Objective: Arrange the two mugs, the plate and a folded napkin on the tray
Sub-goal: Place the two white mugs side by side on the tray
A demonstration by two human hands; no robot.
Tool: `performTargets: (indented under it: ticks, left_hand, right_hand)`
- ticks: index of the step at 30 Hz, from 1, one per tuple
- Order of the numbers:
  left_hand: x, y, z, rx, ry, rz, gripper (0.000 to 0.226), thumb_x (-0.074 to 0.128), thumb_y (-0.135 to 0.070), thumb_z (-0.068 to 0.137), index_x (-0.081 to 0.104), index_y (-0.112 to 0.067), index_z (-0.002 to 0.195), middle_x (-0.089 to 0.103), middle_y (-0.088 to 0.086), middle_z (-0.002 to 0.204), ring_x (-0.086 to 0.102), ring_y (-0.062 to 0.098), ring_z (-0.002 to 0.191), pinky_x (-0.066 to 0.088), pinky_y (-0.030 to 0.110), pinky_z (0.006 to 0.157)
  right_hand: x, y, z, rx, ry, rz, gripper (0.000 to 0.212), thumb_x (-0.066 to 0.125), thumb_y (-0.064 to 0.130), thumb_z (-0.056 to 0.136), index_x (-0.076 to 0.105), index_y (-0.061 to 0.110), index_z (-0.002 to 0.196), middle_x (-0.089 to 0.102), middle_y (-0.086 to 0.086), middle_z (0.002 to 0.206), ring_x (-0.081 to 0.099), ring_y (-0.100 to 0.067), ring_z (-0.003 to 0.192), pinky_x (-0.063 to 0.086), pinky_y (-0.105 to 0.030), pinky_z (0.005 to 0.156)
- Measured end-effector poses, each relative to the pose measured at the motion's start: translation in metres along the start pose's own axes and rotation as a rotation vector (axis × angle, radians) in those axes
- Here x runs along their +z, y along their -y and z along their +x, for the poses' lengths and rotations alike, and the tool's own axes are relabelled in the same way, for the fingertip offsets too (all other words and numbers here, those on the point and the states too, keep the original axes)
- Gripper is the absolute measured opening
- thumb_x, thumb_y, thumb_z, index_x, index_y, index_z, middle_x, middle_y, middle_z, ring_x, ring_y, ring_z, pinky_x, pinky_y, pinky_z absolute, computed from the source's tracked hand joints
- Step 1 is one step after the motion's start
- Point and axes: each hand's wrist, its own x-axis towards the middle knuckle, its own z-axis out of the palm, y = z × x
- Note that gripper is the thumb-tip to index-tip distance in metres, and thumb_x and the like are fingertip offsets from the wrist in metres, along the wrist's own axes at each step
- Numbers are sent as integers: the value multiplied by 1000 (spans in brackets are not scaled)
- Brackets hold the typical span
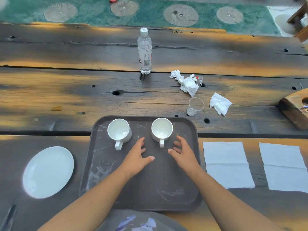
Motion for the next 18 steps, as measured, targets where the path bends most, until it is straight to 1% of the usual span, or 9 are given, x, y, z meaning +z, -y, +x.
performTargets:
  ticks: [4, 7, 9, 12, 15, 18]
  left_hand:
    - [-4, 5, -17, 8, -8, 122, 96, 78, -29, 84, 18, -31, 159, 32, -1, 162, 46, 15, 140, 41, 29, 107]
    - [-9, 6, -25, 22, -7, 252, 94, 77, -33, 85, 19, -25, 159, 31, 1, 162, 43, 19, 143, 39, 34, 114]
    - [-13, 6, -29, 30, -4, 356, 94, 76, -37, 86, 20, -20, 159, 32, 2, 162, 38, 21, 146, 36, 39, 118]
    - [-17, 4, -34, 44, -3, 453, 85, 73, -41, 87, 29, -18, 156, 40, 3, 158, 40, 21, 144, 38, 38, 116]
    - [-22, 2, -42, 62, -17, 511, 82, 72, -49, 84, 36, -19, 152, 49, 1, 150, 47, 18, 138, 43, 38, 110]
    - [-25, 3, -47, 72, -23, 590, 79, 69, -49, 87, 37, -17, 151, 51, 2, 148, 48, 18, 137, 44, 38, 109]
  right_hand:
    - [3, -3, -16, -11, -2, -153, 73, 69, 28, 93, 31, 31, 155, 50, 3, 150, 59, -17, 126, 49, -32, 98]
    - [8, -4, -28, -42, 34, -292, 72, 67, 31, 93, 31, 28, 156, 48, 2, 153, 56, -19, 132, 48, -31, 100]
    - [10, -3, -34, -60, 56, -374, 70, 66, 31, 93, 32, 27, 155, 50, -1, 151, 58, -22, 131, 48, -33, 102]
    - [12, -2, -42, -89, 60, -528, 66, 64, 35, 93, 35, 26, 152, 57, -1, 142, 59, -20, 124, 50, -36, 101]
    - [15, -1, -49, -111, 61, -655, 64, 62, 36, 94, 36, 25, 151, 58, 0, 140, 58, -20, 122, 50, -37, 100]
    - [18, 0, -54, -120, 65, -747, 63, 61, 37, 95, 37, 24, 151, 56, -1, 143, 56, -21, 128, 49, -37, 103]
